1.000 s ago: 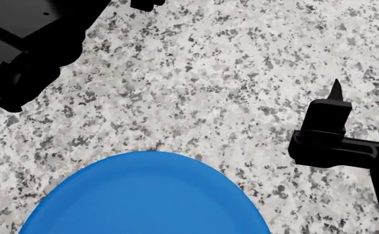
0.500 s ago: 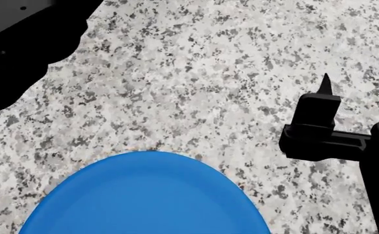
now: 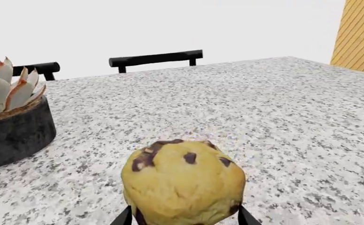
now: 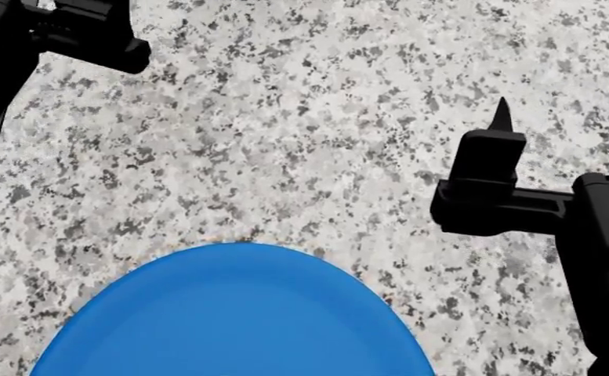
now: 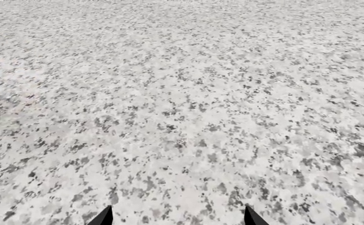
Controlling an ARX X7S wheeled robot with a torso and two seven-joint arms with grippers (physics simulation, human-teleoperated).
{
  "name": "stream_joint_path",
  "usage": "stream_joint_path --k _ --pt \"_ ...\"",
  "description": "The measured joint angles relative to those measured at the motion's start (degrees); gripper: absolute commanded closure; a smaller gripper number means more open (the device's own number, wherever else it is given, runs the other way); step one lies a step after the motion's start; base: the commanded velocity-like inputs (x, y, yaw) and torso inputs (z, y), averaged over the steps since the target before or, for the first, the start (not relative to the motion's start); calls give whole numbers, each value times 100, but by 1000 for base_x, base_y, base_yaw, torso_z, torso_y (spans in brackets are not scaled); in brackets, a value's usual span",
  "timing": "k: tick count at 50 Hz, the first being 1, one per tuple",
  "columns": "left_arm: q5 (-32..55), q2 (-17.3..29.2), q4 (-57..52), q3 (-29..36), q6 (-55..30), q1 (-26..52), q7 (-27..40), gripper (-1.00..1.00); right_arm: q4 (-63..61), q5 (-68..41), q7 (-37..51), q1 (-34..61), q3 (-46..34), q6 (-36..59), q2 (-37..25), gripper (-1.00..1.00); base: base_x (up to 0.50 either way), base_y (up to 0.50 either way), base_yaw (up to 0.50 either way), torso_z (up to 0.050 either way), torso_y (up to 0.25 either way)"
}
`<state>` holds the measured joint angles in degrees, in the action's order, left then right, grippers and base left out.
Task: Place the pastries on the plates.
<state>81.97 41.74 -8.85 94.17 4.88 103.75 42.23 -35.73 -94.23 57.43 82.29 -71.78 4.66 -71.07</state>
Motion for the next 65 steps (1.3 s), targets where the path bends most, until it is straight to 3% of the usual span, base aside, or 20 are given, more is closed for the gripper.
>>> stream_joint_path --k 9,20,65 --pt "-157 676 -966 143 127 -312 478 100 64 71 4 -36 -11 -10 119 -100 0 0 0 0 0" --pt "-307 1024 -1535 230 212 -540 728 100 40 57 5 -76 -5 -26 139 -100 0 0 0 0 114" --pt "-225 1245 -1751 204 240 -808 704 100 66 62 51 -184 44 -62 172 -100 1 0 0 0 250"
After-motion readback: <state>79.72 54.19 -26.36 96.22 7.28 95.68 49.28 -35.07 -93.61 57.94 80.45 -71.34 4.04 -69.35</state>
